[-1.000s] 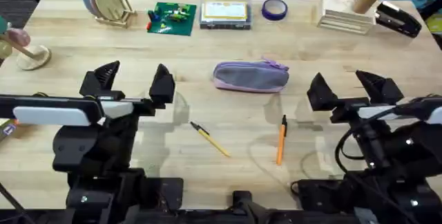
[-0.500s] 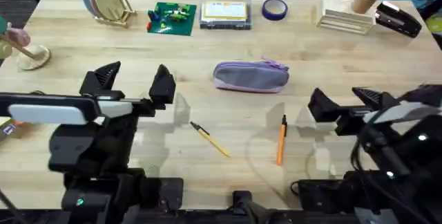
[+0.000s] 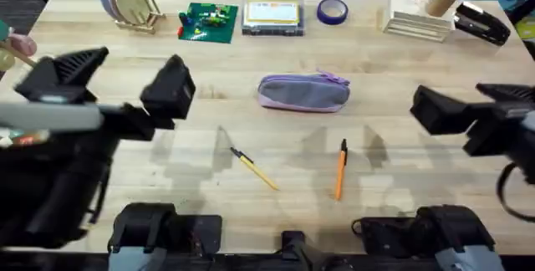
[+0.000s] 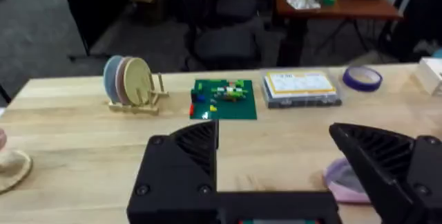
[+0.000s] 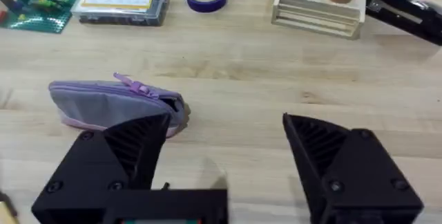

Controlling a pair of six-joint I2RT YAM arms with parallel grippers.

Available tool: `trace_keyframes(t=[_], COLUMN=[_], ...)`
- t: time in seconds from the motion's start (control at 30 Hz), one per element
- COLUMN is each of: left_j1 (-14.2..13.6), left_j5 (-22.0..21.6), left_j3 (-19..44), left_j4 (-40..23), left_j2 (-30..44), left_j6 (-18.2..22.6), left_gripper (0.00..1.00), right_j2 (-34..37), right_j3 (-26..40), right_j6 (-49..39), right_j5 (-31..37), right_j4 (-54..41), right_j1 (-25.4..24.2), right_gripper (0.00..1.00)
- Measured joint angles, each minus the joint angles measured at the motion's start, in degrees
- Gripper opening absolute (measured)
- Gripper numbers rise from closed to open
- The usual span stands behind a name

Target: Unzip the bag, pick up the pens from the table one at a time and place them inside, then zip the bag closed.

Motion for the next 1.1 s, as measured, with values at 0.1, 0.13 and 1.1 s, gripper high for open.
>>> trace_keyframes(t=[0.1,0.13,1.1], left_j1=[0.00,-0.02,-5.77], left_j5=[0.87,1.39,21.95], left_j3=[5.71,7.74,24.61], left_j4=[-3.25,-4.38,-13.41], left_j2=[6.22,8.85,53.52], left_j6=[0.40,0.85,53.78], left_gripper=[0.994,0.994,0.993], right_j2=[4.75,6.61,25.90], right_j3=[4.94,6.76,20.79], right_j6=[-0.05,-0.10,-0.19], right_j5=[0.00,0.00,-0.15], right_j4=[-1.72,-2.40,-8.14], right_j1=[0.00,0.00,0.00], right_gripper=[0.998,0.998,0.998])
